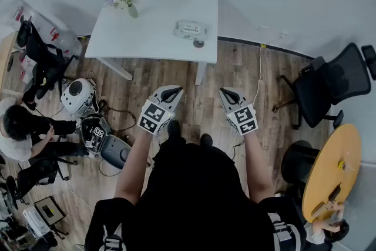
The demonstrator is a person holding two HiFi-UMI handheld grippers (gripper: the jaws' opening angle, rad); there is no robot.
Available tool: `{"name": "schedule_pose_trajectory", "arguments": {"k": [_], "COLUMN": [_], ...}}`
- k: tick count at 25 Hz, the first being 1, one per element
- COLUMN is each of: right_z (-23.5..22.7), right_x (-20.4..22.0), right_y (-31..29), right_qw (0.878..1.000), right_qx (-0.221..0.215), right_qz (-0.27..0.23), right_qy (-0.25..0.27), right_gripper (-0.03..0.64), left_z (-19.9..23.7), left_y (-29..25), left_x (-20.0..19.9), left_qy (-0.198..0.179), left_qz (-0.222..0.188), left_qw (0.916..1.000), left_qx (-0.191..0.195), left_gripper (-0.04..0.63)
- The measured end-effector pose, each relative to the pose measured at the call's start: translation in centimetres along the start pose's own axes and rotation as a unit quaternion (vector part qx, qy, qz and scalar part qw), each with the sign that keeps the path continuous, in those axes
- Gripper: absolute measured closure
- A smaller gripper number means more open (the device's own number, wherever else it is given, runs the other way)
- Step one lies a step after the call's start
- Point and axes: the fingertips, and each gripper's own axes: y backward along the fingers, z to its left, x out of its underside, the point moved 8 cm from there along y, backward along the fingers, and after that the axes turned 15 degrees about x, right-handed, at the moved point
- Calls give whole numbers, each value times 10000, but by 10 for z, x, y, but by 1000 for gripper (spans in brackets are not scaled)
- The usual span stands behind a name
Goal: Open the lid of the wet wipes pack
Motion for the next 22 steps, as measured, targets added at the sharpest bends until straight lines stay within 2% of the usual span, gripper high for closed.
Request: {"name": "schedule_pose_trajectory", "arguments": {"k": [11, 22], "right_z": [19, 46], "right_x": [-19, -25], "right_y": [-33, -56], "right_qw": [9993, 9973], "right_qx": [213, 573], "right_qz": [139, 296], "right_qy": [-287, -355], "right_gripper": [601, 601], "left_z": [49, 88], "left_y": [15, 35], "left_x": [5, 17], "left_qy": [-58, -131], "left_qz": [31, 20], "left_qw": [9996, 9981], "left_qx": [283, 605], "left_gripper": [574, 574]}}
